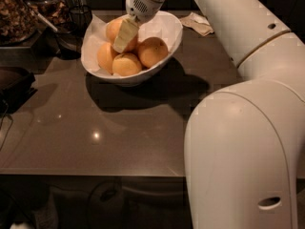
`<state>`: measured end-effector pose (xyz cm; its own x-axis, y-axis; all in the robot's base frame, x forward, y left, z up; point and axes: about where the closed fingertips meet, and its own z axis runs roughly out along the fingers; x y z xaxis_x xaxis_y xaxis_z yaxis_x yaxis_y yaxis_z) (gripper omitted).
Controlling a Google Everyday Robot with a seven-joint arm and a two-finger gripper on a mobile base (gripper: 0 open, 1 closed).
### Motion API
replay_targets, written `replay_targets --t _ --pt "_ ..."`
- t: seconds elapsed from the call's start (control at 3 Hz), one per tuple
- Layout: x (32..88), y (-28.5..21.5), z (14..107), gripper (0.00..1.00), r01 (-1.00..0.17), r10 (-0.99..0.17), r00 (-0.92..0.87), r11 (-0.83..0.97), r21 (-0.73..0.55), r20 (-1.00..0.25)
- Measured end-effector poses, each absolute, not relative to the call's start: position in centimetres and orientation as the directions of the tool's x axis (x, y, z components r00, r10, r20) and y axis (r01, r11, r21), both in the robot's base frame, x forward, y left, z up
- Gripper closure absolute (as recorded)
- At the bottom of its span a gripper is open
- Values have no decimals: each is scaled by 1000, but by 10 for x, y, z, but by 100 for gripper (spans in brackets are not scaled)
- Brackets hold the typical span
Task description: Pick orange from white bowl
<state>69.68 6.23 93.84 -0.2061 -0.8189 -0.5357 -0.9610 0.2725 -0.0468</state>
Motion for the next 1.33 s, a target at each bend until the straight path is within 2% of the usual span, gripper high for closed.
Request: replay_targets --t 0.67,1.0,1.33 --pt "697 59 936 87 -958 -799 -234 285 -7 -554" --pt "693 59 944 100 -956 -764 -235 292 2 -600" --pt "683 65 973 100 -955 -740 -214 297 -24 -638"
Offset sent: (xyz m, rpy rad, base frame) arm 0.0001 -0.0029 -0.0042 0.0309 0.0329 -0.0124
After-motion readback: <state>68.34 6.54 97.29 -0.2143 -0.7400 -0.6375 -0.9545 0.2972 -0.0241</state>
